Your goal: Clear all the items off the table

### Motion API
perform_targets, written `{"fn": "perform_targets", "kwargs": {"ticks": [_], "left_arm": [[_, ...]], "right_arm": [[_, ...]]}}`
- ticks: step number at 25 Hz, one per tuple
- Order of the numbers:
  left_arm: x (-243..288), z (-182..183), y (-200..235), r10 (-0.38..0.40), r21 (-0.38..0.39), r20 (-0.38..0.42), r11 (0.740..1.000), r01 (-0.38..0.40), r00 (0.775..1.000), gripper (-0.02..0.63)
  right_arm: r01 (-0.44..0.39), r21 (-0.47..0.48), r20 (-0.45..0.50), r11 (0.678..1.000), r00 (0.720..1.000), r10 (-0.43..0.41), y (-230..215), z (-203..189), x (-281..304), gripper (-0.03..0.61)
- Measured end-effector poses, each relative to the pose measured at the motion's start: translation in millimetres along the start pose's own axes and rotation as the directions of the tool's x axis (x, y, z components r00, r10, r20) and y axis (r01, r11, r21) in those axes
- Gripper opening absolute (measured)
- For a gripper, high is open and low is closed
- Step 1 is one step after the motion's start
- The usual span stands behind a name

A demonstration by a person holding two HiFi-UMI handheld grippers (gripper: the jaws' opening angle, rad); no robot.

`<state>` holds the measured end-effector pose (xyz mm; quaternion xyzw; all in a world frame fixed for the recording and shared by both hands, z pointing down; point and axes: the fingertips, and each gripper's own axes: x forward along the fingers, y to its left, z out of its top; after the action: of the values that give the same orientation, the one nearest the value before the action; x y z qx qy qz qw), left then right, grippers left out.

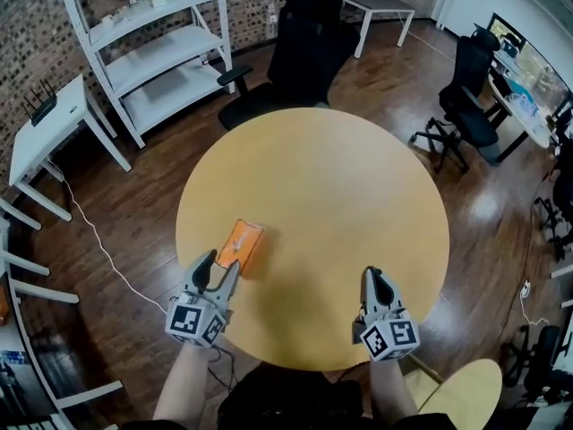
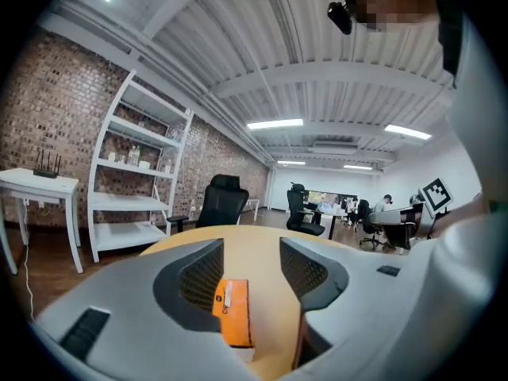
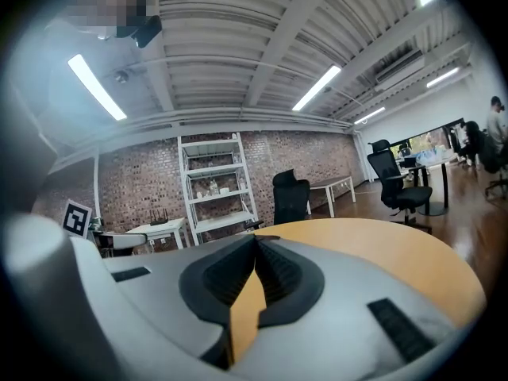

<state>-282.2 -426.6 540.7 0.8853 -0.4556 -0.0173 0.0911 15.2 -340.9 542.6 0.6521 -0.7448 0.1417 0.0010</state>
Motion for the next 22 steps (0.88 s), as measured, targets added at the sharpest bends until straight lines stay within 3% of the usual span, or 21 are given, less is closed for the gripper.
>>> {"fn": "perform_targets", "kwargs": {"ticks": [4,7,9,13,18,22], "left_arm": [[32,-50,14,0.024,-0.048,-0.177,0.998,-0.033,0.984,0.387],[51,-84,23,0.049,0.036,-0.322,0.999,-0.039,0.945,0.459],[62,-98,33,0.081,0.072,-0.376,0.996,-0.057,0.923,0.501],[73,-126,40,0.108,0.102,-0.460,0.992,-0.068,0.881,0.506],[74,-163,40,0.156,0.274,-0.565,0.962,0.005,0.810,0.506],[69,-169,46,0.158,0.291,-0.572,0.957,0.019,0.805,0.485]], "right_arm": [[-0.018,0.016,-0.049,1.000,0.999,0.019,-1,-17,11,0.005],[-0.011,0.044,-0.098,0.999,0.995,0.016,-3,-32,16,0.005],[0.002,0.050,-0.127,0.999,0.992,0.005,-7,-38,19,0.005],[0.043,0.048,-0.172,0.998,0.985,-0.034,-31,-48,20,0.005],[0.069,0.076,-0.204,0.995,0.978,-0.052,-50,-65,28,0.005],[0.043,0.081,-0.203,0.996,0.979,-0.026,-39,-70,37,0.005]]}}
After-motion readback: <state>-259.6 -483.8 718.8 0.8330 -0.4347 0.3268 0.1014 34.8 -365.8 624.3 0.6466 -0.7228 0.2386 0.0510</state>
